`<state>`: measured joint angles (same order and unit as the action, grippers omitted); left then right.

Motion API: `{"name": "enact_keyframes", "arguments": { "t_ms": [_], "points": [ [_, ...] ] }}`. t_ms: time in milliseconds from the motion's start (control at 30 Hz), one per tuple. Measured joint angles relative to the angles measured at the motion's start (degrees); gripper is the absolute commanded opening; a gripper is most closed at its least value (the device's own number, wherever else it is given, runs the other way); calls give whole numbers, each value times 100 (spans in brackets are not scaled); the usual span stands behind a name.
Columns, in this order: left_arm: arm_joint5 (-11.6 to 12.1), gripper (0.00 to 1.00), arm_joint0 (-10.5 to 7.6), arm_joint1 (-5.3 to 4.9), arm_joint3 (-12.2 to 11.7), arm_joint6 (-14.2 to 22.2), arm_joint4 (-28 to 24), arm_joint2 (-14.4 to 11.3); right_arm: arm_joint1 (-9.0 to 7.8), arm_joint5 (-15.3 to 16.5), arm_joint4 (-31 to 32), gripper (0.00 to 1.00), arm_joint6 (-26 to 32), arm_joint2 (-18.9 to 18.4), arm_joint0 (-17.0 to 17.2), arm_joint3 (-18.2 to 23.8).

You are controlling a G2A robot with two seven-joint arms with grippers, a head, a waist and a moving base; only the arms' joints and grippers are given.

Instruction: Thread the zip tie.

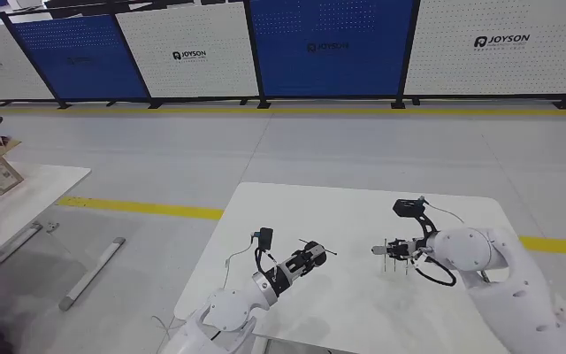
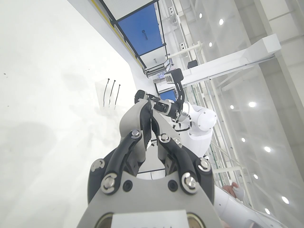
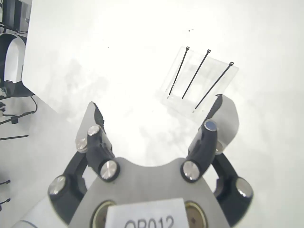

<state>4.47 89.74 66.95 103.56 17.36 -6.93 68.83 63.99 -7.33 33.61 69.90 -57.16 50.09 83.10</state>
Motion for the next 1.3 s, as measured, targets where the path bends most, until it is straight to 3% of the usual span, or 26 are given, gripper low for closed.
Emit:
{"name": "enact_keyframes", "arguments": {
  "t_ms": [267,433,500,633,900,1200,1300],
  "points": [
    [0,0,0,0,0,0,0,0,1,4,-103,100,-126,-58,29,-77],
    [0,0,0,0,0,0,0,0,24,-424,226,100,52,78,-128,-62],
    [0,0,0,0,0,0,0,0,59,-439,255,100,191,210,-237,-174],
    [0,0,0,0,0,0,0,0,172,-134,-6,100,160,453,-540,-680],
    [0,0,0,0,0,0,0,0,173,-123,-19,100,153,452,-545,-696],
    [0,0,0,0,0,0,0,0,79,765,-279,100,-744,83,-40,-650],
    [0,0,0,0,0,0,0,0,56,912,-326,100,-875,20,111,-600]
  ]
}}
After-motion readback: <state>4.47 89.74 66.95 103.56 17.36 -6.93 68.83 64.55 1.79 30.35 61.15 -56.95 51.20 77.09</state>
